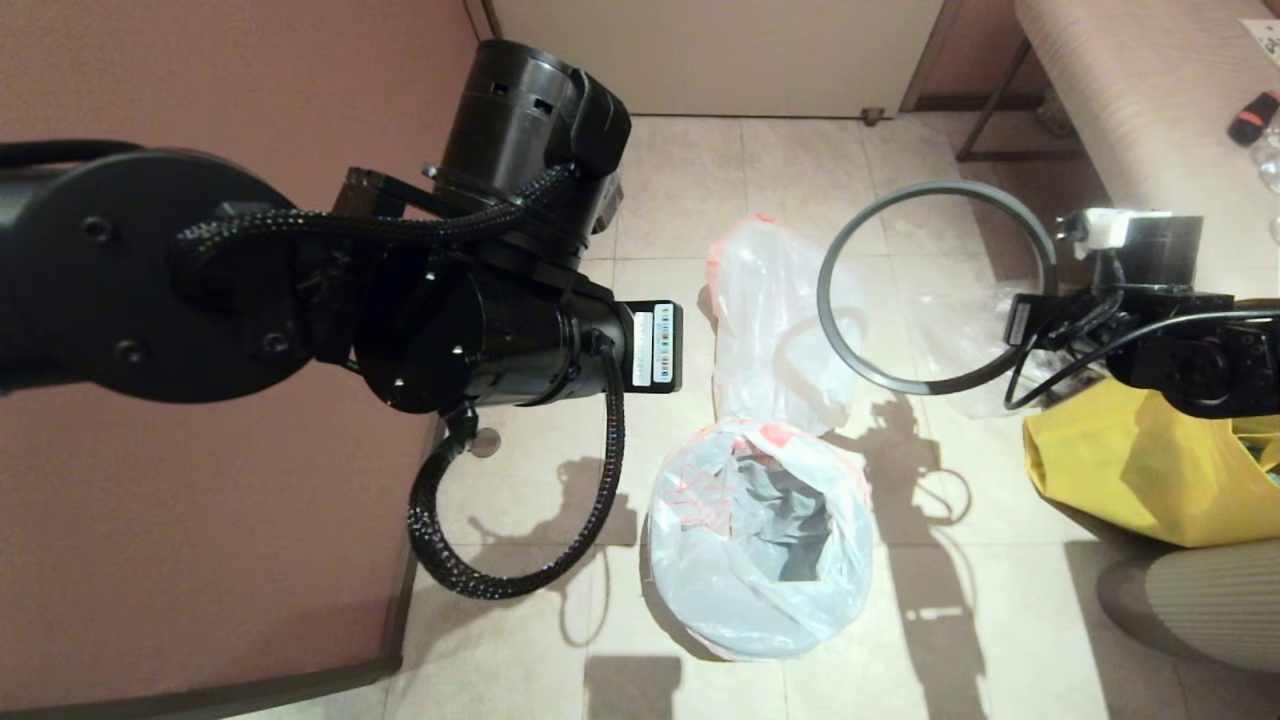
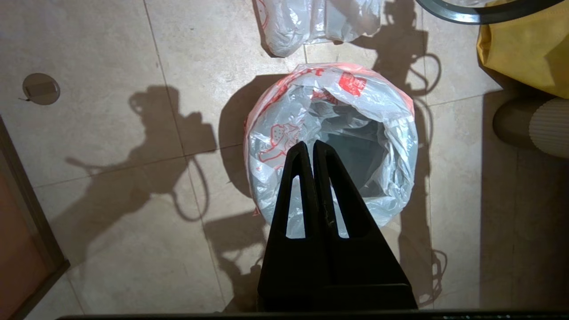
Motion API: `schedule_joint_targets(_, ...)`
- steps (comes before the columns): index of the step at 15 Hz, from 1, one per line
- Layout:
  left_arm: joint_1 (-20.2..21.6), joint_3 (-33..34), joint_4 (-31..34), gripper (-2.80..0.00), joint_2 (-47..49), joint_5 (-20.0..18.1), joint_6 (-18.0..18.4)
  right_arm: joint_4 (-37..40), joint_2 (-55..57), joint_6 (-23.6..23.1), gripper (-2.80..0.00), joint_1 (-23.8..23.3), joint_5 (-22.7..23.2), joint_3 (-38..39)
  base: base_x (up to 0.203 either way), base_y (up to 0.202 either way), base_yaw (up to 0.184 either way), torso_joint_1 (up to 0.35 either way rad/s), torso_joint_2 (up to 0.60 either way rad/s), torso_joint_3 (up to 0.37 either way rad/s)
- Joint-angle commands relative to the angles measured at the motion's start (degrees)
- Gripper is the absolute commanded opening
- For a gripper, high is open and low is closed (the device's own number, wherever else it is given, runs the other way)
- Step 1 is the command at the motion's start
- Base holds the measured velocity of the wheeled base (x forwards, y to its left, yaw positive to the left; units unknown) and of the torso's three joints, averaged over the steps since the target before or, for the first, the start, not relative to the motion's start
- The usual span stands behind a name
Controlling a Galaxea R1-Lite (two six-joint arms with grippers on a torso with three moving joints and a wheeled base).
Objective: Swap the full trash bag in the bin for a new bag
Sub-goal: Place the trash can ring on the trash can
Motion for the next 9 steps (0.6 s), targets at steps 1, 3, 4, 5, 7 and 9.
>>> schedule_joint_targets(1,-0.10,0.08,0.09,-2.80,-0.71,0.15,-0.16,2.05,-6.40,0.14,-2.80,2.33,0.07,0.25,0.000,0.000,0.000,0.000,0.00,0.000)
schedule_joint_targets(3,-0.11,0.08,0.11,-2.80,-1.53,0.09,-0.17,10.25,-11.03,1.43,-2.80,4.28,0.64,0.16,0.000,0.000,0.000,0.000,0.00,0.000)
schedule_joint_targets(4,-0.11,0.17,0.10,-2.80,-1.74,0.07,-0.17,17.80,-13.11,2.94,-2.80,5.16,1.96,0.10,0.000,0.000,0.000,0.000,0.00,0.000)
schedule_joint_targets(5,-0.11,0.26,0.09,-2.80,-1.82,0.09,-0.17,26.19,-14.65,4.52,-2.80,5.75,4.82,-0.18,0.000,0.000,0.000,0.000,0.00,0.000)
schedule_joint_targets(7,-0.28,0.31,0.14,-2.80,-2.46,0.06,-0.17,42.29,-16.09,5.92,-2.80,6.19,11.61,-2.17,0.000,0.000,0.000,0.000,0.00,0.000)
schedule_joint_targets(9,-0.53,0.52,0.17,-2.80,-3.53,0.00,-0.13,53.49,-16.14,6.32,-2.80,6.09,21.19,-5.03,0.000,0.000,0.000,0.000,0.00,0.000)
